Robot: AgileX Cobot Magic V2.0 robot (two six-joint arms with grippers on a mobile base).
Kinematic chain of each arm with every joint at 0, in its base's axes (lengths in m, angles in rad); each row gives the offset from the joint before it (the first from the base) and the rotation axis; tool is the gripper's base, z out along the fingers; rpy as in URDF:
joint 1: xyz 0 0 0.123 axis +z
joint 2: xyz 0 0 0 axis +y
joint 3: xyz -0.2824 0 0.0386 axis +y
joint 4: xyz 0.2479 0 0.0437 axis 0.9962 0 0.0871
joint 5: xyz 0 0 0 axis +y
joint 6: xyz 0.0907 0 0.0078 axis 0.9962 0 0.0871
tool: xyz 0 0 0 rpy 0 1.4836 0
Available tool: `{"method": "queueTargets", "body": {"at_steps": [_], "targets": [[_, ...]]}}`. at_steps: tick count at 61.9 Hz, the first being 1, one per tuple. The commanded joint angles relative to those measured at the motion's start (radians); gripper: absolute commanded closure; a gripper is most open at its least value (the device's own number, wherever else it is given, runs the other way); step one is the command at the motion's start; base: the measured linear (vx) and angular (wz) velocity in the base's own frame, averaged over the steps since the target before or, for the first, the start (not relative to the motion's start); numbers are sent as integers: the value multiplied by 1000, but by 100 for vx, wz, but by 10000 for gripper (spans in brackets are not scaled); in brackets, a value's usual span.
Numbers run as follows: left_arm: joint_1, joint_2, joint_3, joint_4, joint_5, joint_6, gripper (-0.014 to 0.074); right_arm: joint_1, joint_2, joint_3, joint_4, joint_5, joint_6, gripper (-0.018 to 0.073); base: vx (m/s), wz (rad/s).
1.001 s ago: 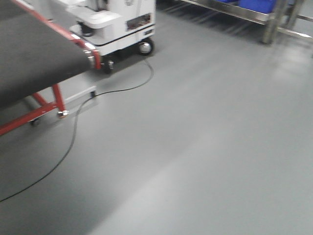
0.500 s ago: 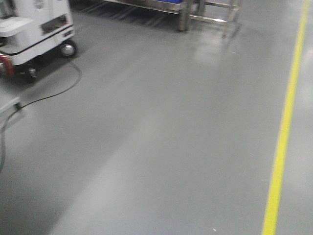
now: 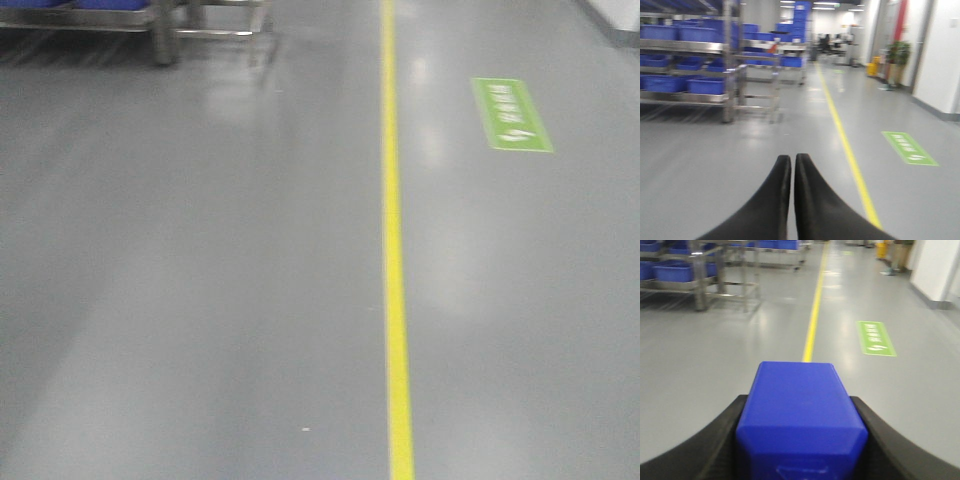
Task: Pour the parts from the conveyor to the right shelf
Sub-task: 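Drive the base away from the conveyor into the aisle holding the block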
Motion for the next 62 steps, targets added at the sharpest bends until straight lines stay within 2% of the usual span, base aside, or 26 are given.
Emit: {"method": "queueTargets", "body": {"at_steps": [1, 16, 29, 46, 62], "targets": [[-8, -10, 31, -3, -77, -9, 603, -3, 17, -29, -4, -82, -8, 564, -1, -94], [-9, -10, 31, -3, -77, -9, 603, -3, 17, -29, -4, -82, -8, 564, 1, -83], [-9, -10, 31, -3, -77, -9, 603, -3, 17, -29, -4, -82, -8, 564, 8, -52], [-9, -10, 31, -3, -77, -9, 603, -3, 17, -29, -4, -82, -8, 564, 14, -24], [-9, -10, 31, -3, -77, -9, 603, -3, 17, -29, -4, -82, -8, 564, 25, 7]]}}
